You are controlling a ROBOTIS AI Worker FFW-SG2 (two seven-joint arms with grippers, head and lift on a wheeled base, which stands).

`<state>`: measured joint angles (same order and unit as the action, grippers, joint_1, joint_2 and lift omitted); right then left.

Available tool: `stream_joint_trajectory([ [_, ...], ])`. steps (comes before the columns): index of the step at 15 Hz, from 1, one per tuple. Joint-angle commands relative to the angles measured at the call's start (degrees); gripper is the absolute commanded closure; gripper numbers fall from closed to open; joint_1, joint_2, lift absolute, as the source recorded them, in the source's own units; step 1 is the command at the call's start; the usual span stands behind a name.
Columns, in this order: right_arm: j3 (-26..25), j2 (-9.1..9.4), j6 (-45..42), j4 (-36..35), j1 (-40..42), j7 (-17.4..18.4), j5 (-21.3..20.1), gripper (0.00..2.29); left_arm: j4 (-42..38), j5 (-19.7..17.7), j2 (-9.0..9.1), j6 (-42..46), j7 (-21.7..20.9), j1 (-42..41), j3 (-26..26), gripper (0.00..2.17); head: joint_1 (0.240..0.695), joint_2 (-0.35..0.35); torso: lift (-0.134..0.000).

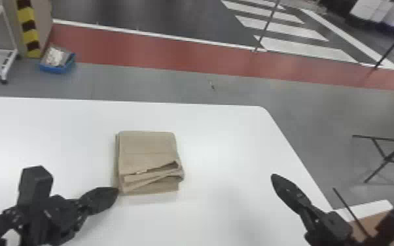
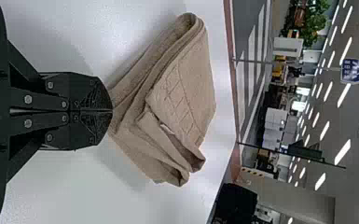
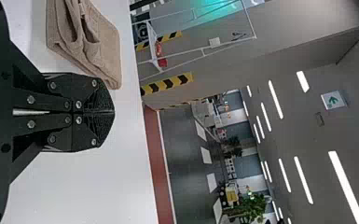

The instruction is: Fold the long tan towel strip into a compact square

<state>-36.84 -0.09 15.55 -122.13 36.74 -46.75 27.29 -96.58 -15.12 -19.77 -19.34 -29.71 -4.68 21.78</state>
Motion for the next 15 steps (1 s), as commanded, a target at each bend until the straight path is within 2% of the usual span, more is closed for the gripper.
stream_joint_trajectory([
  [1,-0.25,0.14,-0.12,0.31,0.0,-0.19,0.66,1.63,-1.42,-0.18,0.0,-0.67,0.0,-0.94,-0.33,2.14,0.695,-0.35,-0.124],
  [3,-0.6,0.14,0.23,-0.04,0.09,-0.19,1.36,1.63,-2.73,-0.09,0.0,1.44,1.14,-2.88,-2.62,2.14,0.695,-0.35,-0.124],
  [5,-1.04,0.14,1.29,-1.62,-2.55,0.43,0.84,1.61,-6.25,0.17,0.0,5.84,4.39,-4.64,-5.96,2.14,0.695,-0.35,-0.124],
  [6,-1.04,0.14,4.45,-2.15,-5.89,1.04,-1.98,1.48,-7.57,-0.09,0.0,6.54,7.12,-4.81,-7.72,2.08,0.695,-0.35,-0.124],
  [7,-0.69,0.14,7.79,-2.41,-9.58,1.04,-5.4,1.17,-8.27,-0.27,0.0,9.18,9.93,-4.81,-8.59,1.81,0.695,-0.35,-0.124],
  [8,0.1,0.14,11.31,-2.24,-13.88,0.96,-9.36,0.71,-8.36,-0.71,0.09,11.11,12.57,-4.81,-9.39,1.2,0.695,-0.35,-0.124],
  [9,1.07,0.14,15.18,-1.62,-17.4,1.04,-11.64,0.29,-8.27,-0.97,0.44,12.87,14.33,-4.64,-9.74,0.56,0.695,-0.35,-0.124],
  [10,2.3,0.14,19.04,-0.66,-20.83,1.4,-13.58,0.06,-8.01,-0.71,1.14,15.51,15.38,-4.28,-10.09,0.16,0.695,-0.33,-0.124],
  [12,7.22,0.14,20.27,1.63,-25.49,4.65,-19.2,0.03,-7.39,-0.27,2.81,18.14,18.37,-3.14,-10.0,0.12,0.695,-0.271,-0.124],
  [13,8.98,0.14,20.27,2.86,-27.16,5.97,-20.61,0.04,-7.39,0.17,3.78,18.14,19.16,-2.79,-10.0,0.12,0.695,-0.255,-0.124],
  [15,12.5,0.14,20.27,4.62,-28.47,10.36,-20.61,0.05,-7.48,2.28,6.85,17.97,22.85,-2.44,-9.83,0.12,0.695,-0.232,-0.124],
])
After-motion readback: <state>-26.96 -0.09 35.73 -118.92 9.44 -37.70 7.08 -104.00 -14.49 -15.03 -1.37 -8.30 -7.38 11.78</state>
